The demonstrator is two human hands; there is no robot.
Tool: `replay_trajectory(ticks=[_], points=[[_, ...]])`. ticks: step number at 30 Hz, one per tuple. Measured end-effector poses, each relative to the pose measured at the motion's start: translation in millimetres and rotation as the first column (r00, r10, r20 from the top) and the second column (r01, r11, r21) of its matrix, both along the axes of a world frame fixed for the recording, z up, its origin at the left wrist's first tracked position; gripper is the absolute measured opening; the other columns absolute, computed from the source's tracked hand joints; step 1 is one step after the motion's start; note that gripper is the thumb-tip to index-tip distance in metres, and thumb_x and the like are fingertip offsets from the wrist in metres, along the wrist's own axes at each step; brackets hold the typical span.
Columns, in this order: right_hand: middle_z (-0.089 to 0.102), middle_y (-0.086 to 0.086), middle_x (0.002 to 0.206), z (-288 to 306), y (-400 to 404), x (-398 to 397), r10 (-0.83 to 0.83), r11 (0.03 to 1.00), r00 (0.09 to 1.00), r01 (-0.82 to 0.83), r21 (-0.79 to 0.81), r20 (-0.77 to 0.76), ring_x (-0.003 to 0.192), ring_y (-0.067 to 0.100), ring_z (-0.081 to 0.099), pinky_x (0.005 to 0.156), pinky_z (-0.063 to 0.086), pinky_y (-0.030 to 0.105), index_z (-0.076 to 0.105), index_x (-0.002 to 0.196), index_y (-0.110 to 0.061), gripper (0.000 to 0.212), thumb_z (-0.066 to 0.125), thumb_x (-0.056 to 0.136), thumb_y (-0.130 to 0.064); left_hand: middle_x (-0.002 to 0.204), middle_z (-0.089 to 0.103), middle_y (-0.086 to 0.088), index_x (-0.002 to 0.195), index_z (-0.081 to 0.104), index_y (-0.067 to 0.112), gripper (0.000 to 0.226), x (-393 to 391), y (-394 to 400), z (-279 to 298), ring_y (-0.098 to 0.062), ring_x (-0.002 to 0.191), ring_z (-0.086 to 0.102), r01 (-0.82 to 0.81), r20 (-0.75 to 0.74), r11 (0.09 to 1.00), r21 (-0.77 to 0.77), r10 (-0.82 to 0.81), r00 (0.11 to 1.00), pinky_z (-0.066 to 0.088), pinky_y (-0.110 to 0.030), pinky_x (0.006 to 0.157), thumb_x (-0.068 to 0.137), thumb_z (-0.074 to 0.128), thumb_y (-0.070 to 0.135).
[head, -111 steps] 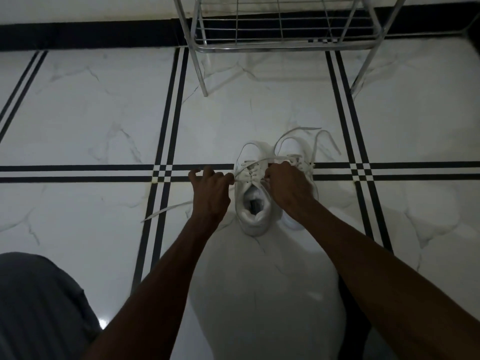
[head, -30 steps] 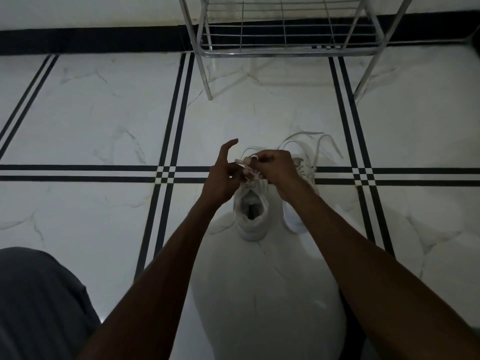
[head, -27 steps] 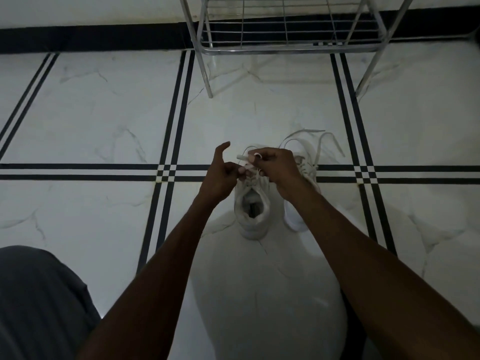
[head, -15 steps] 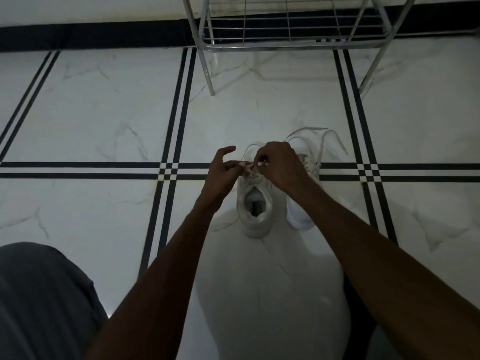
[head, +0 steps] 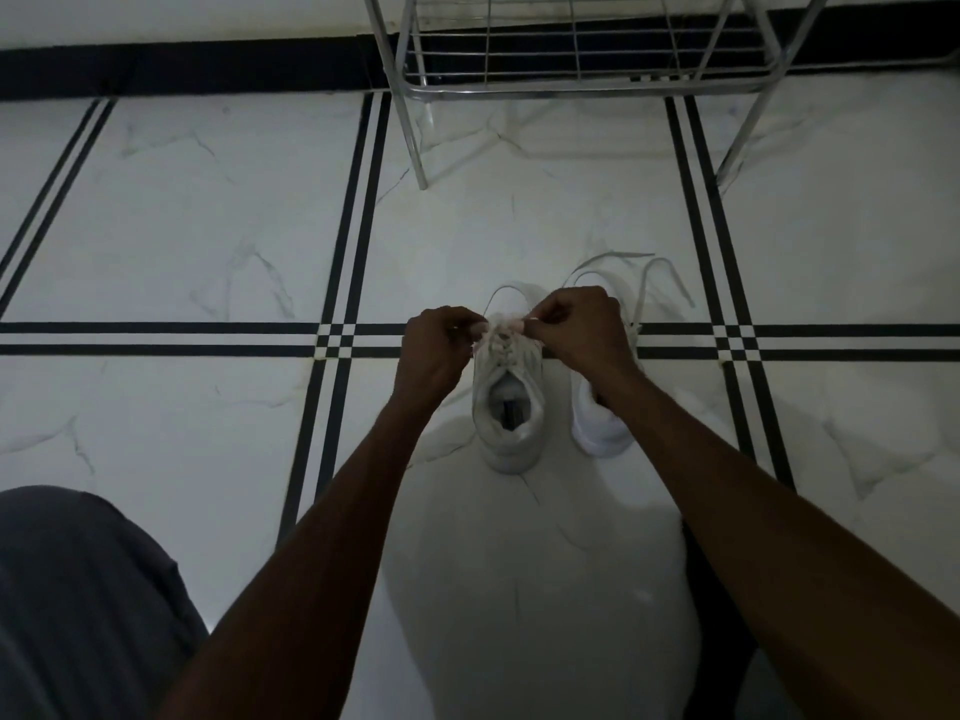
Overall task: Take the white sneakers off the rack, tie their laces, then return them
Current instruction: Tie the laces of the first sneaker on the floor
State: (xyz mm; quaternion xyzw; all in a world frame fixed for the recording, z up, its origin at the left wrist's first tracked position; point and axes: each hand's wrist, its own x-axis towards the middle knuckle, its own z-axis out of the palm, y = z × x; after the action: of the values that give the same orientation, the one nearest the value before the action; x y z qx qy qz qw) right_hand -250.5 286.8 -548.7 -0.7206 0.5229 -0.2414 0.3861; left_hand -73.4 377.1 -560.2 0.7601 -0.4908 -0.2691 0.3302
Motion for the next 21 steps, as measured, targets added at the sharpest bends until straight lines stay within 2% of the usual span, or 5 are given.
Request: replay_trajectory(ticks=[4, 7, 13, 17, 21], points=[[0.074, 0.005, 0.072, -12.3, -4.3, -32.8, -0.167, 0.985, 0.926, 0.142, -0.096, -0.338, 0.071, 0.020, 0.072, 0.062, 0.053, 0.023, 0.073, 0.068, -0.008, 0.016, 0.081, 0.075, -0.021, 0.089, 0.080, -0.001, 0.094, 0.080, 0.020, 0.013, 13.3, 33.1, -8.3, -0.020, 0.084, 0.074, -0.046, 0.233, 0.989, 0.143, 0.012, 0.972, 0.061, -0.044, 0.082, 0.090, 0.068, 0.015], [0.072, 0.011, 0.069, -15.1, 6.2, -33.3, -0.157, 0.979, 0.926, 0.098, -0.180, -0.344, 0.070, 0.027, 0.070, 0.060, 0.058, 0.031, 0.068, 0.064, -0.004, 0.009, 0.074, 0.072, -0.005, 0.085, 0.079, -0.001, 0.091, 0.078, 0.020, 0.018, 9.8, 42.6, -13.7, -0.024, 0.082, 0.074, -0.076, 0.272, 0.978, 0.193, 0.021, 0.962, 0.060, -0.047, 0.081, 0.084, 0.064, 0.011], [0.065, 0.023, 0.067, -23.6, 17.6, -27.5, -0.122, 0.934, 0.918, -0.022, -0.356, -0.376, 0.063, 0.038, 0.066, 0.057, 0.043, 0.030, 0.060, 0.069, 0.003, 0.012, 0.071, 0.069, 0.009, 0.083, 0.079, -0.001, 0.093, 0.082, 0.011, 0.013, 15.8, 42.0, -16.9, -0.010, 0.069, 0.068, -0.247, -0.035, 0.958, 0.147, 0.254, 0.966, 0.050, -0.025, 0.067, 0.091, 0.070, 0.017], [0.065, 0.022, 0.071, -20.9, 16.1, -27.4, -0.097, 0.962, 0.899, -0.026, -0.273, -0.427, 0.066, 0.036, 0.065, 0.058, 0.044, 0.029, 0.062, 0.074, 0.001, 0.011, 0.071, 0.074, 0.006, 0.082, 0.077, 0.000, 0.090, 0.082, 0.010, 0.013, 12.6, 45.6, -20.5, 0.002, 0.075, 0.064, -0.336, -0.182, 0.932, 0.137, 0.357, 0.916, 0.045, -0.022, 0.069, 0.092, 0.070, 0.013], [0.059, 0.017, 0.051, -18.6, 12.2, -31.1, -0.039, 0.937, 0.894, -0.122, -0.327, -0.446, 0.045, 0.032, 0.060, 0.051, 0.039, 0.023, 0.056, 0.055, -0.001, 0.026, 0.077, 0.057, 0.014, 0.084, 0.079, -0.004, 0.098, 0.082, 0.009, 0.014, 11.1, 46.5, -26.2, -0.003, 0.071, 0.064, -0.409, -0.220, 0.904, 0.123, 0.427, 0.877, 0.045, -0.012, 0.057, 0.095, 0.071, 0.018]])
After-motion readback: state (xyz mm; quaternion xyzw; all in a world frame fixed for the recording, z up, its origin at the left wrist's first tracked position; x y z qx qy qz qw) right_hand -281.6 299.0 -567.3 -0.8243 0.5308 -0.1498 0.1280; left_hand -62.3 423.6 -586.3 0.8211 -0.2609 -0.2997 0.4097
